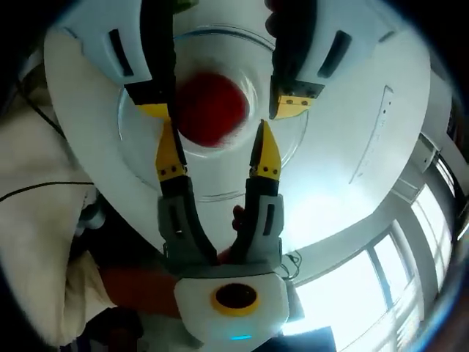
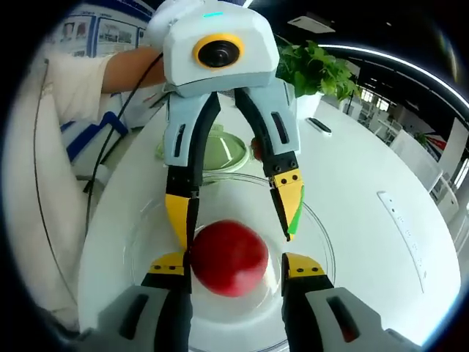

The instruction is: Pick up the tomato from the tabletop place it into the food storage container close the lid and lock the latches

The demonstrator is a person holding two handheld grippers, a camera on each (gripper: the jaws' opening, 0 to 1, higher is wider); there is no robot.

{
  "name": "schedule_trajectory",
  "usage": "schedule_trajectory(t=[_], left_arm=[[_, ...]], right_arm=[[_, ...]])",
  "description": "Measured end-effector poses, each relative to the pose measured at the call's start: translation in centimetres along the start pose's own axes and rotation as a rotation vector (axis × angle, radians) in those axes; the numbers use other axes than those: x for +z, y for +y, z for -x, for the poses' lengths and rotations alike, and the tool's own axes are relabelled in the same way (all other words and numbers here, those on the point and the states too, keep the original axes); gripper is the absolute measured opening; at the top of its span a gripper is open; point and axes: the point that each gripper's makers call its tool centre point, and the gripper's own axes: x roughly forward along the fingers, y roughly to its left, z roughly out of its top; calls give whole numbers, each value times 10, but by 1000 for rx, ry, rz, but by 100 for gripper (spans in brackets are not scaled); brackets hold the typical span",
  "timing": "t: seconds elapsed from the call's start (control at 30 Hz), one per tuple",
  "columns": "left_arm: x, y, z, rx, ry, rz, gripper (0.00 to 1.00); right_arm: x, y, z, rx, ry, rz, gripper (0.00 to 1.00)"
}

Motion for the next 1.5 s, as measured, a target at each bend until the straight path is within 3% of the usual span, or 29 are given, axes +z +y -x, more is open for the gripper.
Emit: schedule_trajectory(t=[0.07, 0.37, 0.47, 0.6, 0.83, 0.97, 1.03, 1.17, 1.2, 1.27, 1.4, 1.5], left_arm=[[2, 2, 4, 14, -13, 5, 41], [14, 7, 20, 54, -67, 18, 40], [34, 10, 24, 89, -167, 41, 43], [40, 15, 36, 126, -226, 50, 43], [44, 18, 57, 168, -242, 40, 43], [53, 22, 73, 241, -293, 50, 44], [62, 14, 81, 274, -328, 56, 44], [62, 18, 107, 372, -392, 85, 44], [60, 16, 114, 388, -398, 87, 44], [50, 30, 134, 433, -419, 82, 44], [44, 31, 163, 538, -434, 61, 44], [39, 29, 179, 593, -443, 61, 44]], right_arm=[[6, -2, 5, -13, -40, -15, 44], [17, -7, 27, -45, -104, -33, 44], [22, -11, 38, -73, -145, -40, 44], [30, -17, 49, -119, -214, -50, 44], [43, -18, 66, -152, -268, -33, 43], [46, -27, 76, -220, -282, -13, 43], [50, -29, 83, -247, -307, -9, 43], [52, -32, 98, -292, -348, -16, 43], [52, -33, 103, -306, -361, -24, 43], [50, -33, 111, -326, -374, -37, 43], [45, -32, 126, -369, -386, -43, 43], [44, -33, 143, -415, -430, -67, 43]])
